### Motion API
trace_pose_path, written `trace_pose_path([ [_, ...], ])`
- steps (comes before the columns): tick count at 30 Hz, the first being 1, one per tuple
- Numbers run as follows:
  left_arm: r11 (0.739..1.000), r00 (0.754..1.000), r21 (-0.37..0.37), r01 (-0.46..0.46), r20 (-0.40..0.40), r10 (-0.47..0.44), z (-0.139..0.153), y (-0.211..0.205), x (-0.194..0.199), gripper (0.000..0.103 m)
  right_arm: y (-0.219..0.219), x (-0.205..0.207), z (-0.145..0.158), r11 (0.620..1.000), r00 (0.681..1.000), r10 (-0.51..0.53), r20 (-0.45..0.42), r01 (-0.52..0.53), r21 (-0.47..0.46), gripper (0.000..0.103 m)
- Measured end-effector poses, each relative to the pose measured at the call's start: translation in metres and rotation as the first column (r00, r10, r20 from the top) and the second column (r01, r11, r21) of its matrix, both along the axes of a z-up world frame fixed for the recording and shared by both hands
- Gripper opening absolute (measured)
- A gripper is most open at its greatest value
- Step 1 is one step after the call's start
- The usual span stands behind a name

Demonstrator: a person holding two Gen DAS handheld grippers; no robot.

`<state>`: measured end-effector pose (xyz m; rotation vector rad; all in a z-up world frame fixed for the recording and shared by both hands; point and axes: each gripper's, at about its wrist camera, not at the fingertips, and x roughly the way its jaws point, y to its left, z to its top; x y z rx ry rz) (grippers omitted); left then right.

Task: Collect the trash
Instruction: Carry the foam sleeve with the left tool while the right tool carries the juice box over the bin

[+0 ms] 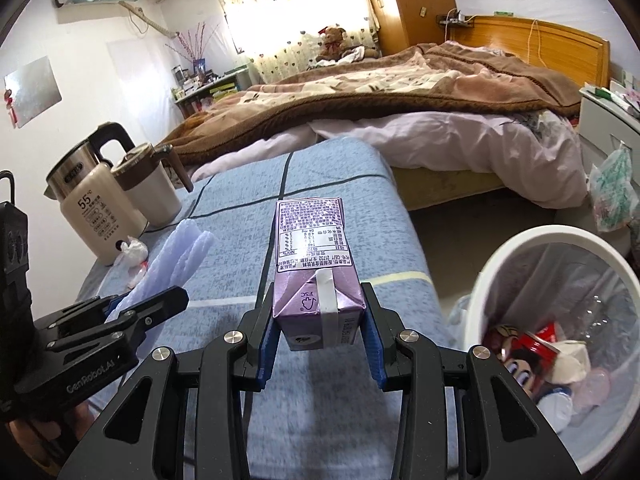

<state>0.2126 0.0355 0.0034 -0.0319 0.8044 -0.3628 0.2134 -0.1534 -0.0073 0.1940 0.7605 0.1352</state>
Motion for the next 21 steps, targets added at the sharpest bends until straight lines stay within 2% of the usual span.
trace_pose_path([
  [12,0.995,0.993,-0.033,0.089,0.076,-0.087,0.029,-0.041,-0.035,0.030,-0.036,-0.045,0.027,0.998,0.996,-0.066,0.060,0.066,0.000,0.038],
  [21,0.986,0.982,-0.046,0.162,0.102,-0.157,0.036,-0.088,-0.053,0.030,-0.081,-0.075,0.037,0.990,0.987,-0.142,0.080,0.143,0.001,0.038],
])
